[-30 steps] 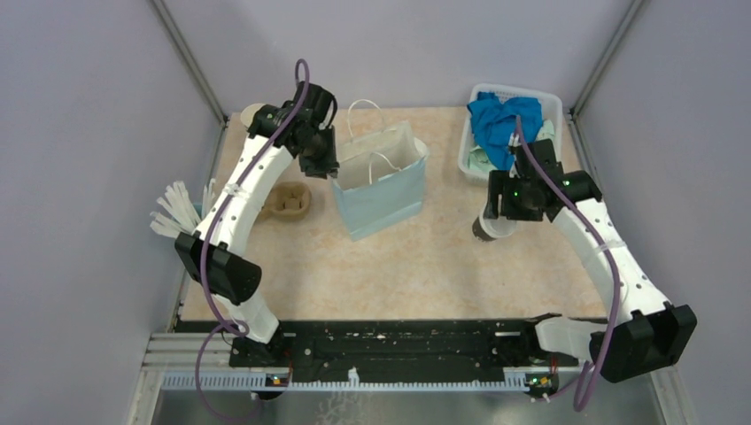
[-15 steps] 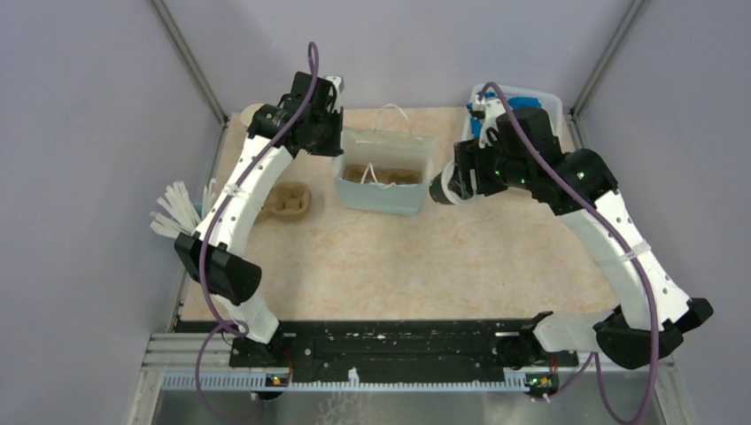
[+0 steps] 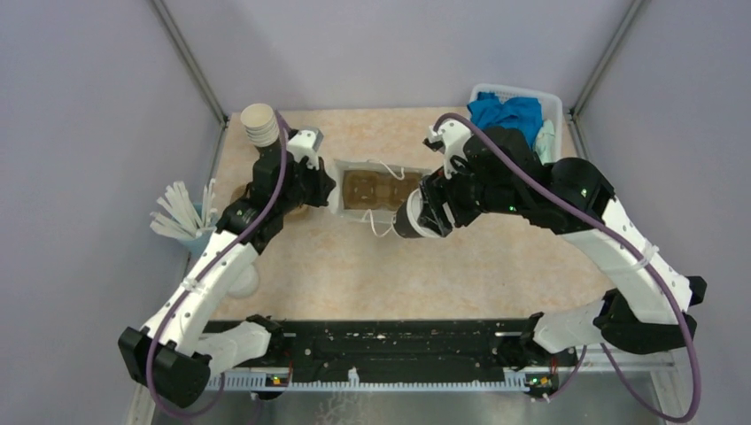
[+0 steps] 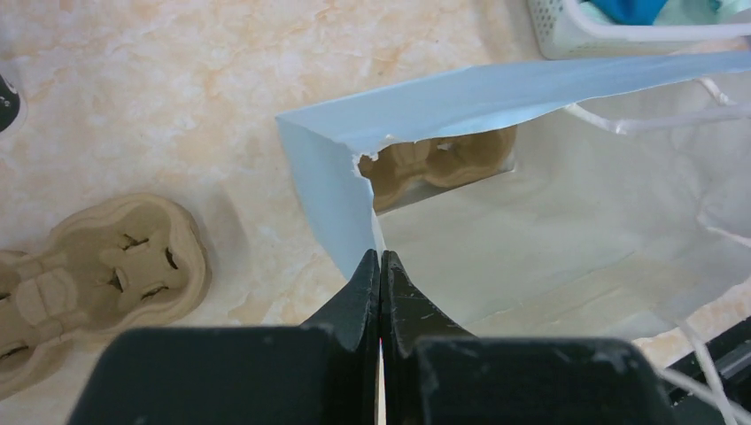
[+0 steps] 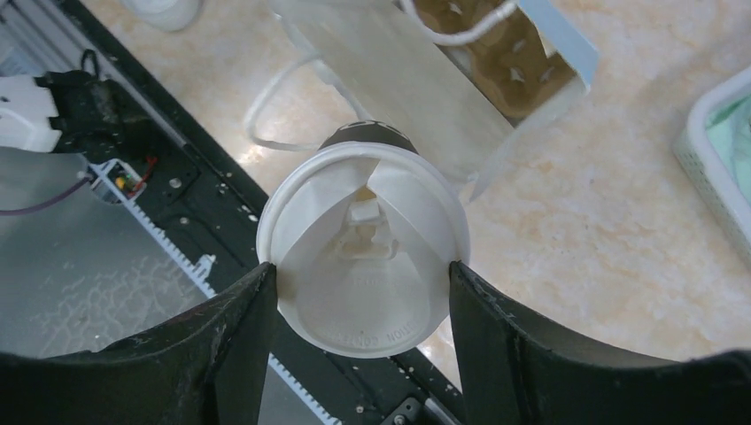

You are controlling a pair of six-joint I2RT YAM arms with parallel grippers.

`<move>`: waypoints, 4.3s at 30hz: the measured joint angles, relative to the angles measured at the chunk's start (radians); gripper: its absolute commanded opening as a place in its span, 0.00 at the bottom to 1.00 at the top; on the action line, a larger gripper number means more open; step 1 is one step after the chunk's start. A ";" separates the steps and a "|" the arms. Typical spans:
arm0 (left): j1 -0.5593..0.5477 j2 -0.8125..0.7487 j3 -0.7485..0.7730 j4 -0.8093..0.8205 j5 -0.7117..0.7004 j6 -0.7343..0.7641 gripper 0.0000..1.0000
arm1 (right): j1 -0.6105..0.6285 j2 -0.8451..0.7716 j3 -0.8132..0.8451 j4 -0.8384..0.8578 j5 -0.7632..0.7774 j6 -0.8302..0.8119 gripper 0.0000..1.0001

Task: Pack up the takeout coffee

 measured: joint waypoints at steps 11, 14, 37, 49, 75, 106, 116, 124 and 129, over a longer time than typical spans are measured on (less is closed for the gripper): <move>-0.001 -0.185 -0.240 0.179 0.055 -0.038 0.00 | 0.161 0.039 0.109 -0.005 0.029 -0.005 0.56; -0.001 -0.208 -0.275 0.193 0.058 -0.037 0.00 | 0.171 0.037 0.063 0.019 0.053 -0.048 0.56; -0.001 -0.219 -0.275 0.192 0.082 -0.008 0.00 | 0.199 0.047 -0.211 0.296 0.199 -0.644 0.54; -0.001 -0.243 -0.287 0.195 0.096 0.045 0.00 | 0.203 0.092 -0.315 0.396 0.225 -0.859 0.52; -0.001 -0.406 -0.489 0.263 0.092 0.093 0.00 | 0.203 0.270 -0.446 0.592 0.329 -0.957 0.52; -0.021 -0.393 -0.495 0.279 0.098 0.047 0.00 | 0.053 0.309 -0.578 0.834 0.272 -1.142 0.52; -0.041 -0.394 -0.493 0.274 0.087 0.048 0.00 | 0.037 0.310 -0.595 0.858 0.279 -1.170 0.52; -0.050 -0.389 -0.451 0.236 0.079 0.034 0.00 | 0.024 0.328 -0.588 0.828 0.270 -1.178 0.52; -0.053 -0.388 -0.434 0.201 0.079 0.024 0.00 | 0.025 0.328 -0.567 0.764 0.233 -1.196 0.52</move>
